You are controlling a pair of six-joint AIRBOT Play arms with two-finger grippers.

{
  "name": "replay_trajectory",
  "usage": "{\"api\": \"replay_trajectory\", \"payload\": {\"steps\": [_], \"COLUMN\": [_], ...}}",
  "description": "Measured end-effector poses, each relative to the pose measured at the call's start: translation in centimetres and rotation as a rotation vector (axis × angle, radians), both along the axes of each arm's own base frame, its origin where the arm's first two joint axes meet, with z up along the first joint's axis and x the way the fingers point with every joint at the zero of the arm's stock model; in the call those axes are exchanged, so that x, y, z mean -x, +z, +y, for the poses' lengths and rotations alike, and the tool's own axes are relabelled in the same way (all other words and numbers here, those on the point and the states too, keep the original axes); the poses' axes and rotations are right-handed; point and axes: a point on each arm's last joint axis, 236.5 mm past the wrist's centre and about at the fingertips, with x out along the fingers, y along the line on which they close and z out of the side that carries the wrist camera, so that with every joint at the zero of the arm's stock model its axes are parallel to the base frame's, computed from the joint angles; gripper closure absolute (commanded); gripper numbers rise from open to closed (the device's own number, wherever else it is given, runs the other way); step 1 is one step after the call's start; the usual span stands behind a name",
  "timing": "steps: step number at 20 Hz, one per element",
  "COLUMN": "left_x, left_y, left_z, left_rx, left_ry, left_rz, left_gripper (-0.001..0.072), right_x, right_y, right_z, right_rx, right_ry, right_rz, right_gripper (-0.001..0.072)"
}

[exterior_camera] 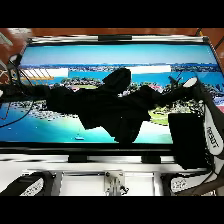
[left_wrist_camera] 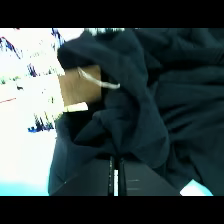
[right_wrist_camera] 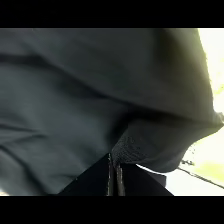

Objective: Fold the shirts.

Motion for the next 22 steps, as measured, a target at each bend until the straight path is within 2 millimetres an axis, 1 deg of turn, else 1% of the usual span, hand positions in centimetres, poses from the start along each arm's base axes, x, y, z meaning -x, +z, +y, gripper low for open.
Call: {"api": "replay_trajectory", "payload": {"steps": [1, 2, 4, 5, 6, 7, 8, 9, 10, 11, 12, 13, 14, 15, 17, 19, 22], "left_x": [-0.6, -1.1, -2.3, -2.6, -2.7, -2.4, -1.8, -0.7, 0.7, 2.4, 4.0, 5.7, 7.1, 8.4, 10.1, 10.8, 10.4], "left_y": [1.8, 3.8, 9.7, 13.2, 17.5, 22.0, 26.3, 30.9, 34.8, 38.5, 41.2, 43.5, 45.2, 46.5, 47.6, 47.8, 46.8], "left_z": [0.4, 0.8, 1.6, 1.8, 1.9, 2.0, 2.1, 2.0, 2.0, 2.1, 2.1, 2.1, 2.1, 2.1, 2.1, 1.9, 1.0], "left_rx": [-0.01, -0.02, -0.037, -0.043, -0.044, -0.041, -0.033, -0.022, -0.011, 0.0, 0.014, 0.024, 0.034, 0.039, 0.046, 0.051, 0.085], "left_ry": [-0.002, -0.001, 0.009, 0.014, 0.021, 0.03, 0.038, 0.046, 0.053, 0.063, 0.071, 0.076, 0.08, 0.083, 0.082, 0.075, 0.045], "left_rz": [-0.044, -0.095, -0.235, -0.319, -0.425, -0.538, -0.646, -0.762, -0.864, -0.962, -1.038, -1.105, -1.153, -1.195, -1.232, -1.233, -1.191], "left_gripper": [0.0657, 0.0657, 0.0657, 0.0657, 0.0657, 0.0657, 0.0657, 0.0657, 0.0657, 0.0657, 0.0657, 0.0657, 0.0657, 0.0657, 0.0657, 0.0656, 0.0656], "right_x": [-0.7, -1.8, -3.6, -4.3, -4.7, -4.7, -4.4, -3.5, -2.3, -0.8, 0.9, 2.8, 4.4, 5.9, 8.0, 8.9, 8.8], "right_y": [2.2, 5.2, 12.5, 16.8, 21.8, 26.4, 31.6, 36.7, 41.2, 45.2, 48.9, 52.1, 54.4, 56.3, 58.6, 59.6, 59.7], "right_z": [-0.4, -1.1, -2.2, -2.7, -3.0, -3.3, -3.5, -3.8, -3.9, -4.0, -4.0, -4.0, -4.0, -4.0, -3.9, -4.0, -4.5], "right_rx": [0.006, 0.019, 0.052, 0.075, 0.1, 0.123, 0.148, 0.168, 0.182, 0.195, 0.204, 0.211, 0.216, 0.22, 0.226, 0.226, 0.236], "right_ry": [0.003, 0.0, -0.006, -0.011, -0.022, -0.036, -0.06, -0.09, -0.119, -0.147, -0.176, -0.202, -0.221, -0.237, -0.258, -0.274, -0.299], "right_rz": [-0.054, -0.131, -0.321, -0.431, -0.563, -0.683, -0.82, -0.954, -1.073, -1.18, -1.283, -1.373, -1.441, -1.496, -1.567, -1.596, -1.592], "right_gripper": [0.065, 0.065, 0.065, 0.065, 0.065, 0.065, 0.065, 0.065, 0.065, 0.065, 0.065, 0.065, 0.065, 0.065, 0.065, 0.065, 0.065]}}
